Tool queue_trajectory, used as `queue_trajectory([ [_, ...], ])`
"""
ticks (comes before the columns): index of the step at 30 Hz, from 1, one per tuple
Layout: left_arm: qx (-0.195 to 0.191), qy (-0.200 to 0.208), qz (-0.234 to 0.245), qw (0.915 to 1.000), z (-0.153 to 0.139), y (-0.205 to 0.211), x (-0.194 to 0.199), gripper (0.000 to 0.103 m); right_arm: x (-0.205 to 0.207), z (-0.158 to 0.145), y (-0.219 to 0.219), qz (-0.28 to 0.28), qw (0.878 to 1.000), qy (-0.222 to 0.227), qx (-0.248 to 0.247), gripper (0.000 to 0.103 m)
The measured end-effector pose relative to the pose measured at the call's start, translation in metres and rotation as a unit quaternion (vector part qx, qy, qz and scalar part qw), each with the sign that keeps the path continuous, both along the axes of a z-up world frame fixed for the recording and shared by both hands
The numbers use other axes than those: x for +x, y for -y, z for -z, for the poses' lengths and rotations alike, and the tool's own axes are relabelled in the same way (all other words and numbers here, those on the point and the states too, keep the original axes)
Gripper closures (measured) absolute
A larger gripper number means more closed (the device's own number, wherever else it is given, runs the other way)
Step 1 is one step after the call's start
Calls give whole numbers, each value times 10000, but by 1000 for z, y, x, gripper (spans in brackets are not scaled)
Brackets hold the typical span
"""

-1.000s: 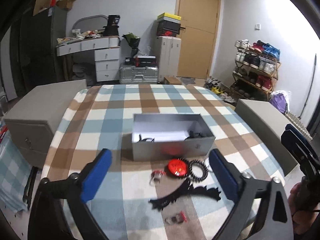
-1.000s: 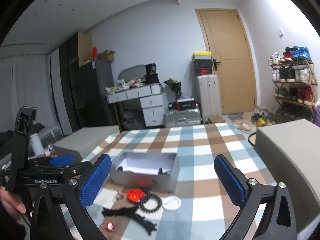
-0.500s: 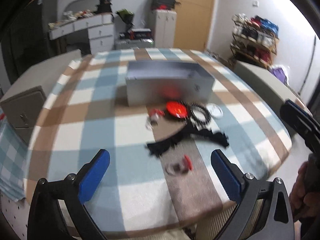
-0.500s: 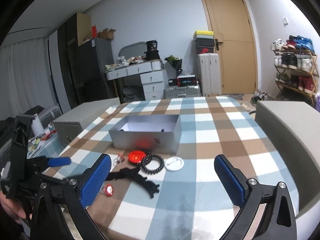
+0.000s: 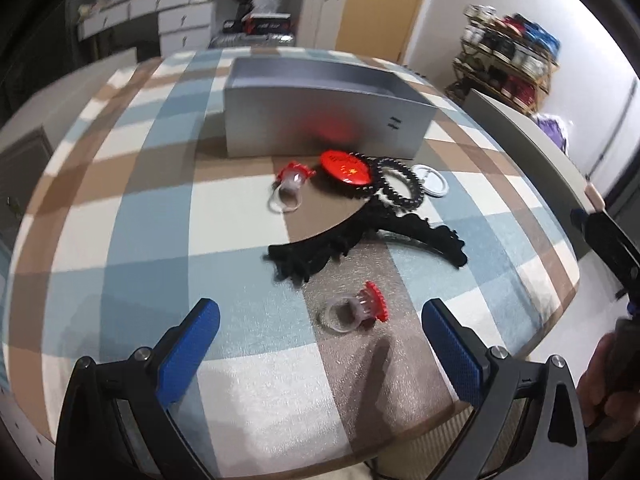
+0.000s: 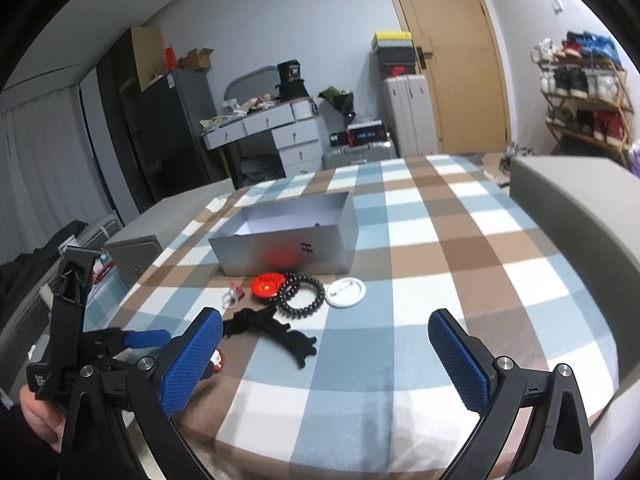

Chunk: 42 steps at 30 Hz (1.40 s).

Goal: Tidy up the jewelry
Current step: 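Move the left gripper toward the clear ring with red top, then close the left gripper on the clear ring with red top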

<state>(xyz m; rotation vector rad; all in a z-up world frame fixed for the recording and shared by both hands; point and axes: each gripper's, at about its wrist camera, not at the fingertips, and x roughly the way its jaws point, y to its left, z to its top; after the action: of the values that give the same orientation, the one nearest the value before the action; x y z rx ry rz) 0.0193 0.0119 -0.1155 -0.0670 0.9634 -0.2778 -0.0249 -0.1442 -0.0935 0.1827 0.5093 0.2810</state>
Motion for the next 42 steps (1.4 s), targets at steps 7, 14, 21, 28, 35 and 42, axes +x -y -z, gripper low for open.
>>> queue_trajectory([
  [7, -229, -96, -6, 9997, -2, 1, -5, 4, 1, 4, 1, -172, 9995, -84, 238, 0],
  [14, -290, -106, 323, 9990, -3, 9, -4, 11, -1, 7, -12, -657, 9975, -119, 239, 0],
  [21, 349, -176, 255, 9989, -6, 17, -5, 66, -1, 5, -12, -607, 9978, -135, 228, 0],
  [28, 377, -190, 401, 9983, -8, 12, -8, 100, 0, 5, -19, -672, 9975, -224, 85, 0],
  [35, 271, 4, 421, 9987, -14, 7, -9, 100, 6, 7, -23, -646, 9973, -344, 101, 0],
  [42, 389, 269, 283, 9985, -22, -14, -21, 100, 19, 7, -32, -935, 9935, -561, 316, 0],
])
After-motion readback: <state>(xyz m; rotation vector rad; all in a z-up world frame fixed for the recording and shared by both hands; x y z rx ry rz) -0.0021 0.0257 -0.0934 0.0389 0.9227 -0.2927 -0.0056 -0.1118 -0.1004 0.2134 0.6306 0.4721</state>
